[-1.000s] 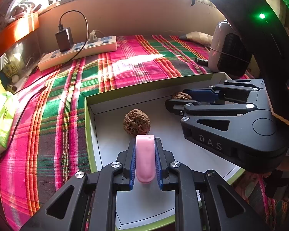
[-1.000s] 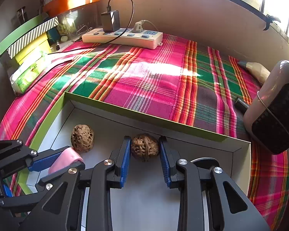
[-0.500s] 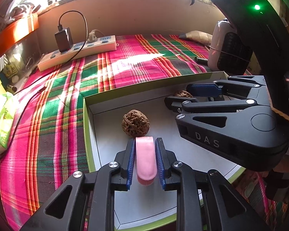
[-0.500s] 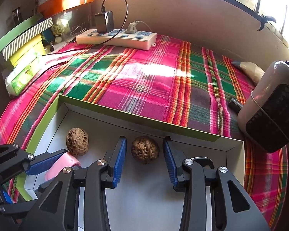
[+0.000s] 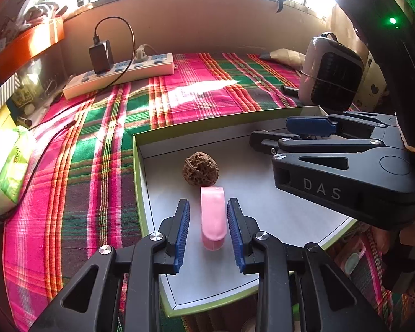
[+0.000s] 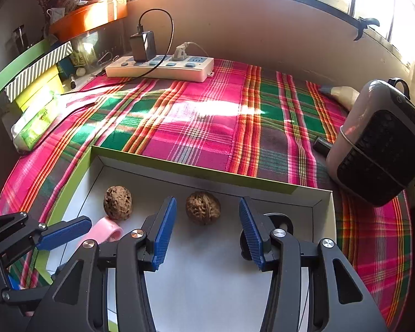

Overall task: Organize objects
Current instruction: 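Carry the walnut into the tray and open the right tool while the left tool releases the pink clip, then withdraw both tools from the tray toward the white knob and green spool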

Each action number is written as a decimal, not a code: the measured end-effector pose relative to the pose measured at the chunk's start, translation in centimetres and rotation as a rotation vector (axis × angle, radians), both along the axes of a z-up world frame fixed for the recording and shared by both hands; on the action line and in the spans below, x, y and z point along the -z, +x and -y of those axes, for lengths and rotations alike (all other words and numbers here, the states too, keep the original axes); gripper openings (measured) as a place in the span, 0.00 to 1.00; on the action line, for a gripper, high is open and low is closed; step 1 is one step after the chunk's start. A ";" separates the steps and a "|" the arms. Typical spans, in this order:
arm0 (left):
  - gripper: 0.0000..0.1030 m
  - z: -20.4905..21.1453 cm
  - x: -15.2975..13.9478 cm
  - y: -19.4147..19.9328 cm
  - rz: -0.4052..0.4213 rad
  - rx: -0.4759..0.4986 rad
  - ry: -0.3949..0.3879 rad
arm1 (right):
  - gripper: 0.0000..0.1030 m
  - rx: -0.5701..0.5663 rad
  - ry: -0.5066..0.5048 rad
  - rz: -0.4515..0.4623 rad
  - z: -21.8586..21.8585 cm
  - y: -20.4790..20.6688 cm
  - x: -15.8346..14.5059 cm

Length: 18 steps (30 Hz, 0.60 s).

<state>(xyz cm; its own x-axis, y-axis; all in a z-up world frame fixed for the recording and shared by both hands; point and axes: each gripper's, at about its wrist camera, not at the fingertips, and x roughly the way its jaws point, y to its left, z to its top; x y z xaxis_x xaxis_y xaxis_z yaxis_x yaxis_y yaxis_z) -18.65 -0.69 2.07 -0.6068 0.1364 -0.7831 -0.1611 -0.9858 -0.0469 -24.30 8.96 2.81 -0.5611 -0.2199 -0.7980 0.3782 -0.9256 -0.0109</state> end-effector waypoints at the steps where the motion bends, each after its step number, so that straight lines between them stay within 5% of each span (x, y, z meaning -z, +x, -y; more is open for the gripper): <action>1: 0.26 0.1 -0.2 0.2 -0.002 -0.001 0.005 | 0.47 0.001 -0.003 -0.003 0.0 0.2 -0.1; 18: 0.26 0.8 -2.2 4.7 -0.051 -0.022 0.021 | 0.47 0.030 -0.058 -0.064 -2.0 5.3 -2.6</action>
